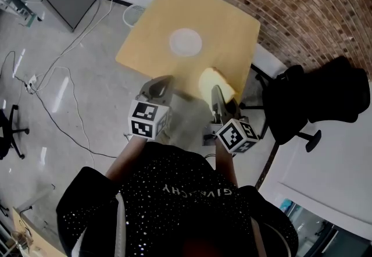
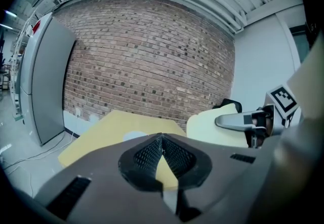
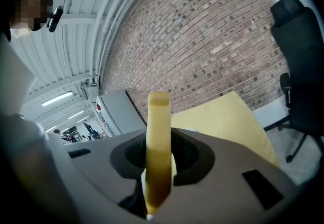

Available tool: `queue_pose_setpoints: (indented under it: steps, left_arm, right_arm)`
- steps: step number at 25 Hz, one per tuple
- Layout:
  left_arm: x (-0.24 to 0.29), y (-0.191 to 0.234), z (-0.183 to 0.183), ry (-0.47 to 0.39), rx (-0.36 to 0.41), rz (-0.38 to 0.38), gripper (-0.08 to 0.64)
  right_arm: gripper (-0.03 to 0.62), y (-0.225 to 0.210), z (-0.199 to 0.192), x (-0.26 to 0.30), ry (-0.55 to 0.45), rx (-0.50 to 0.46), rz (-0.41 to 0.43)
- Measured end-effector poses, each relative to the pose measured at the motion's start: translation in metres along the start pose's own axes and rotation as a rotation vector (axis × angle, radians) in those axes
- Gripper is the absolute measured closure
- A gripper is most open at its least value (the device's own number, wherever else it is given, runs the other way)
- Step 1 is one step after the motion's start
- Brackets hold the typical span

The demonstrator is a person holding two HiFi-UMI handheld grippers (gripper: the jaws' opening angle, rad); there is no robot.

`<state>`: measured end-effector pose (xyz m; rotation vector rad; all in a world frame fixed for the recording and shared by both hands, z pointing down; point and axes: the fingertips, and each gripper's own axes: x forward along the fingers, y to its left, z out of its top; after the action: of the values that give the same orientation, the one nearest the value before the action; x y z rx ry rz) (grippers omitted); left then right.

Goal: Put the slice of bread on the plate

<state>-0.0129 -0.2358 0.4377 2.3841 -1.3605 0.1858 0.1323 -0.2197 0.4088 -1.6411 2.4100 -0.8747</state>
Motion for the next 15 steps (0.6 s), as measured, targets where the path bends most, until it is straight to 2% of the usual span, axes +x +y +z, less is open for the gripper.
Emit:
queue_pose_setpoints:
  steps: [15]
  left_arm:
    - [0.103, 0.062, 0.046, -0.021, -0.028, 0.001, 0.551]
  right_arm:
    - [0.500, -0.029, 0.043, 0.113, 0.036, -0.023, 0.018]
